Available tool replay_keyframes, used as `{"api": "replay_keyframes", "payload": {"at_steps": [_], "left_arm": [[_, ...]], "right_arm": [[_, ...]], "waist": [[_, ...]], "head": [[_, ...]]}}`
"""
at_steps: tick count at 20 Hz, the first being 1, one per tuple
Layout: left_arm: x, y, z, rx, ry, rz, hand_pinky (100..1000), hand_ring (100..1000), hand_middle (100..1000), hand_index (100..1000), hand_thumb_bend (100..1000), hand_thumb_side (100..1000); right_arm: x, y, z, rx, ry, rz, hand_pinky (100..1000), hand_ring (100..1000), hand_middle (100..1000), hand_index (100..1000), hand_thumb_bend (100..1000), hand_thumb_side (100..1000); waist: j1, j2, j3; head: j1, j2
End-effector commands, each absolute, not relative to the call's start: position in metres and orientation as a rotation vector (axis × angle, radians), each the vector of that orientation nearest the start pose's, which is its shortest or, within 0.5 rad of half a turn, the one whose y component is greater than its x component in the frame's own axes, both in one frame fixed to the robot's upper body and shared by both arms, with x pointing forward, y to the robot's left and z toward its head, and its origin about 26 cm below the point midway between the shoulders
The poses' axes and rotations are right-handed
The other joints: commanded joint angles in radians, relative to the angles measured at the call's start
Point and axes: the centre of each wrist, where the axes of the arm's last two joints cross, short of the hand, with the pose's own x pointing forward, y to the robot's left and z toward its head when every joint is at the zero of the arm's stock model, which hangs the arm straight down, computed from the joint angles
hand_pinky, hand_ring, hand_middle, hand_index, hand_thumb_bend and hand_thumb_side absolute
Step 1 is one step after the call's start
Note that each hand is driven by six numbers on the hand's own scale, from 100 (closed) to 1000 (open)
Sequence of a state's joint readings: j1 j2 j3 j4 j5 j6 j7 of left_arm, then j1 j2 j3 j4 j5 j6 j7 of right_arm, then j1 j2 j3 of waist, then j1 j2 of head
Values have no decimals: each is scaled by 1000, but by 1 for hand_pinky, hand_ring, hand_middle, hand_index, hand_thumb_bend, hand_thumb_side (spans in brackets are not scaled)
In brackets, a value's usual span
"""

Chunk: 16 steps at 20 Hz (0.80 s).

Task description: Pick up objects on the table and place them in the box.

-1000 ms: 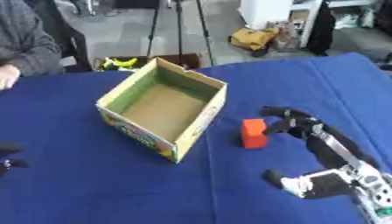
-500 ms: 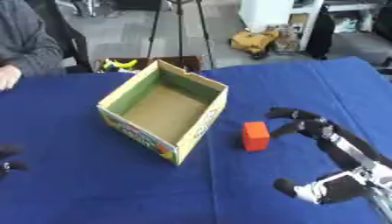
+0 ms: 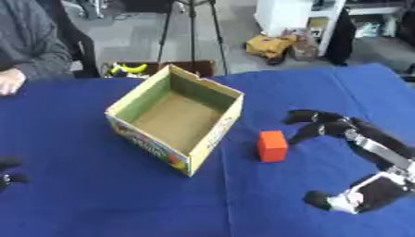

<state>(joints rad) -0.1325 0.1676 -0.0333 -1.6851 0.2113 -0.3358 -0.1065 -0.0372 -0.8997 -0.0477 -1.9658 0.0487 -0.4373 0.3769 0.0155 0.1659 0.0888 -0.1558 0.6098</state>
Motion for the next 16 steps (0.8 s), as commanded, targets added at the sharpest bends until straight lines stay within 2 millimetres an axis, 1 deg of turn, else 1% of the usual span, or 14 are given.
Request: {"api": "replay_keyframes", "payload": {"at_steps": [1, 6, 11, 16], "left_arm": [[307, 257, 68, -197, -2155, -171, 567, 728, 627, 708, 100, 771], [307, 257, 67, -205, -2151, -179, 567, 728, 627, 708, 100, 770], [307, 256, 68, -212, -2149, -187, 567, 729, 627, 708, 100, 770], [307, 255, 68, -219, -2148, -194, 567, 729, 627, 708, 100, 770]], "right_arm": [[276, -379, 223, -447, -1881, 1571, 833, 1000, 890, 818, 494, 574], [296, -397, 224, -511, -1800, 1592, 839, 1000, 890, 833, 495, 614], [312, -418, 223, -552, -1752, 1555, 839, 1000, 890, 833, 498, 628], [324, -431, 225, -595, -1717, 1562, 843, 1000, 893, 851, 490, 658]], "waist": [[-2, -15, 5], [-2, -19, 15], [-5, -21, 28], [-8, -21, 40]], "head": [[-7, -11], [-17, -7], [-26, -9], [-35, -11]]}}
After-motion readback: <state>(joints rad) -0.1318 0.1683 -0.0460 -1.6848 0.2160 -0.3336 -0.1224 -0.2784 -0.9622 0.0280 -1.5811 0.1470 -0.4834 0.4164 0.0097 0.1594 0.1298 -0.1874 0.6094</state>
